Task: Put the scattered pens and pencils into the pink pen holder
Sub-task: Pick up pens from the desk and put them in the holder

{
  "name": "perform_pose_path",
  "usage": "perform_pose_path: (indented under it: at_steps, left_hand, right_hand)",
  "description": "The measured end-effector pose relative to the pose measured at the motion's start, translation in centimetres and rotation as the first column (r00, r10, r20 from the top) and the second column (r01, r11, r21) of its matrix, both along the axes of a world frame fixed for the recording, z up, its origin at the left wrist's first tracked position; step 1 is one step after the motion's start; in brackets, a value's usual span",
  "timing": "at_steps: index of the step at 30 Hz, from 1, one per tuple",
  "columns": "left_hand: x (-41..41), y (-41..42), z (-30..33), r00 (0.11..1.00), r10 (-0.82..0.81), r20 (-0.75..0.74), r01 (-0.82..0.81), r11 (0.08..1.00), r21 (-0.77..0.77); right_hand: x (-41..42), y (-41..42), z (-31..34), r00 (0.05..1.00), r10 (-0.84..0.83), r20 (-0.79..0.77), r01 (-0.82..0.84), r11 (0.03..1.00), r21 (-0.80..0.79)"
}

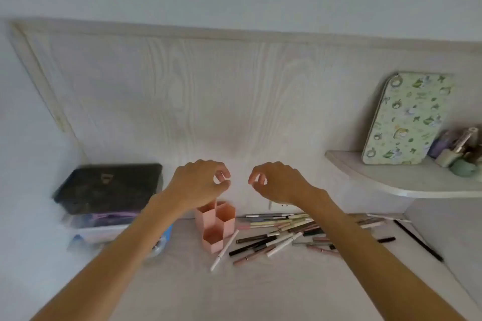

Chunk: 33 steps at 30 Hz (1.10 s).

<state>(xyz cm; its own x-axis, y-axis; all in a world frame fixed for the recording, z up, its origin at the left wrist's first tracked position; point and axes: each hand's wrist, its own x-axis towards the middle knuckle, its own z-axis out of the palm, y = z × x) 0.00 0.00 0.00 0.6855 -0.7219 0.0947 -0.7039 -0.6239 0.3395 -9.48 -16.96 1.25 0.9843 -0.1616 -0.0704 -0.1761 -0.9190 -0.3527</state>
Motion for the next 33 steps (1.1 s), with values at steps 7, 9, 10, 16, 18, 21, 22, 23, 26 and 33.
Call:
perform_pose_path:
  at_steps: [7, 9, 10, 16, 18, 21, 22, 23, 26, 33]
  left_hand:
    - [-1.1, 1.0, -10.9, 0.992, 0.098, -0.08, -0.095, 0.995, 0.04]
    - [-1.2, 1.3, -13.7, 0.99, 0.112, -0.084, -0.107, 0.992, 0.07]
    - [-1.4, 1.4, -15.2, 0.991, 0.111, -0.07, -0.105, 0.991, 0.089]
    - [-1.6, 1.9, -20.4, 0.981, 0.178, 0.076, -0.185, 0.977, 0.107]
    - [-1.6, 2.0, -21.0, 0.972, 0.181, 0.148, -0.199, 0.973, 0.12]
    - [-1.8, 2.4, -22.4, 0.972, 0.164, 0.167, -0.184, 0.976, 0.115]
    - [-2.1, 2.5, -22.9, 0.974, 0.163, 0.157, -0.182, 0.977, 0.112]
    - [-2.5, 2.6, -23.4, 0.973, 0.171, 0.158, -0.189, 0.976, 0.107]
    - [-3.7, 2.7, -24.6, 0.954, 0.217, 0.208, -0.241, 0.966, 0.095]
    - [-6.1, 3.0, -26.8, 0.92, 0.358, 0.161, -0.349, 0.934, -0.081]
  right_hand:
    - [0.1, -1.1, -11.9, 0.992, 0.009, -0.122, -0.009, 1.0, 0.004]
    - [-0.4, -1.7, -14.6, 0.992, 0.01, -0.128, -0.01, 1.0, 0.005]
    - [-0.7, -2.0, -16.0, 0.991, 0.004, -0.137, -0.002, 1.0, 0.011]
    - [-1.0, -2.9, -20.7, 0.999, 0.009, -0.036, -0.009, 1.0, -0.005]
    - [-0.5, -3.0, -21.5, 0.999, 0.04, -0.002, -0.04, 0.999, -0.009]
    - [-0.1, -3.0, -22.8, 0.995, 0.056, 0.08, -0.056, 0.998, -0.002]
    - [-0.2, -2.9, -23.3, 0.993, 0.06, 0.104, -0.061, 0.998, -0.001]
    - [-0.5, -2.8, -23.7, 0.99, 0.069, 0.124, -0.069, 0.998, -0.001]
    - [-1.9, -2.4, -24.9, 0.977, 0.099, 0.19, -0.093, 0.995, -0.039]
    - [-4.2, -0.8, -26.9, 0.952, 0.215, 0.218, -0.153, 0.951, -0.268]
